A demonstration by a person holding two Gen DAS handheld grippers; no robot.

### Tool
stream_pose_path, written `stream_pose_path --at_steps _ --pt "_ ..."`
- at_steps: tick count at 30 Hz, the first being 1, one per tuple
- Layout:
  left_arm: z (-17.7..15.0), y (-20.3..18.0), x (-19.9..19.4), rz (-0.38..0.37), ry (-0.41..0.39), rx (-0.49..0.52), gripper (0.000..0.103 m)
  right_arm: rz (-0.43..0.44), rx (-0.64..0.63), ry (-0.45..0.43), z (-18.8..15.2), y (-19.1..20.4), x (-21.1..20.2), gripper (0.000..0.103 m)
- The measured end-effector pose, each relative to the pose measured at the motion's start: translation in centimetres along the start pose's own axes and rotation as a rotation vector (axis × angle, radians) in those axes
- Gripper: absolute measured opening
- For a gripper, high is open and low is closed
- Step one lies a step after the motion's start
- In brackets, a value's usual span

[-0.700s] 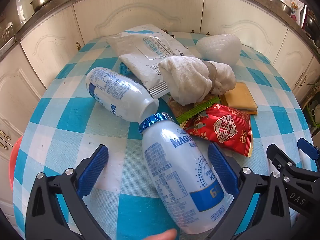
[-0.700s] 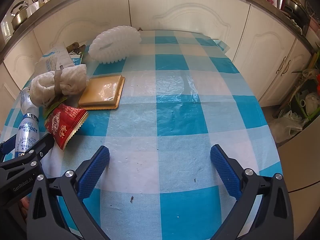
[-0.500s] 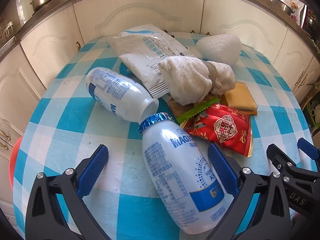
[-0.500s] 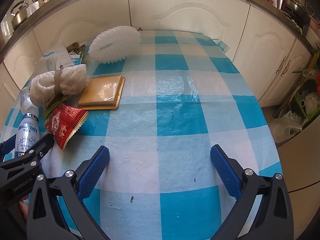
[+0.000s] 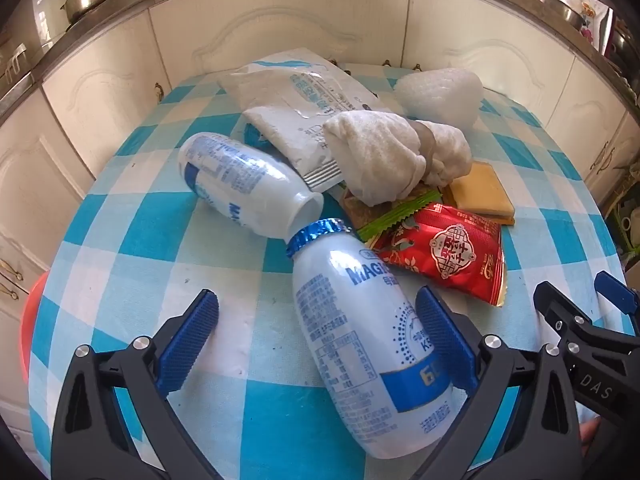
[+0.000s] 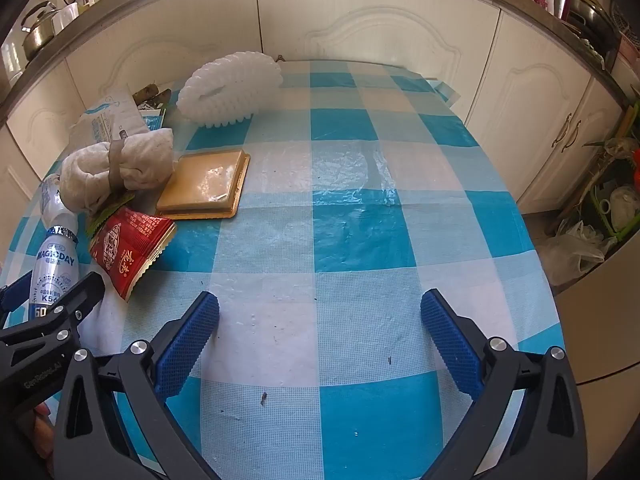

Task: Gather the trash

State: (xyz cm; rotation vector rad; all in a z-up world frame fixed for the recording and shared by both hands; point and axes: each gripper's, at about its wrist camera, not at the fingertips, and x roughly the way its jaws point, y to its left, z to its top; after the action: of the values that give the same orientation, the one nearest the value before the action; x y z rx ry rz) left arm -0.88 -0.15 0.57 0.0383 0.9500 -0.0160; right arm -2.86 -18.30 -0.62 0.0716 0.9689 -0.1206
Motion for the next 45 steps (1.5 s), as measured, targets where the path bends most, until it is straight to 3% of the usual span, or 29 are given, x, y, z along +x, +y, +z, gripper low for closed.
stream_pose_path --at_steps 9,13,28,35,45 --pt "-0.5 1.6 -3.0 -0.016 -0.077 -0.001 0.099 -0.006 0.015 -0.006 -1.1 0.3 -0.7 0.099" --pt "-0.2 2.2 -5.6 -0.002 -0.144 0.004 0.099 0.032 0.036 -0.058 -1.6 0.2 -2.1 0.099" --pt "-0.3 7.0 -15.0 0.028 -0.354 -0.063 0.099 0.081 -0.058 -0.401 -1.9 3.8 -15.5 0.099" --pt "-0.7 9.2 -18.5 0.055 -0.438 -0.080 0.099 0.068 -0.083 -0.503 -2.2 4.9 -20.1 0.099" --pt "-1.6 11.4 -22.5 0.085 -0.533 -0.104 0.099 0.113 -0.095 -0.633 -3.1 6.1 -25.3 0.099"
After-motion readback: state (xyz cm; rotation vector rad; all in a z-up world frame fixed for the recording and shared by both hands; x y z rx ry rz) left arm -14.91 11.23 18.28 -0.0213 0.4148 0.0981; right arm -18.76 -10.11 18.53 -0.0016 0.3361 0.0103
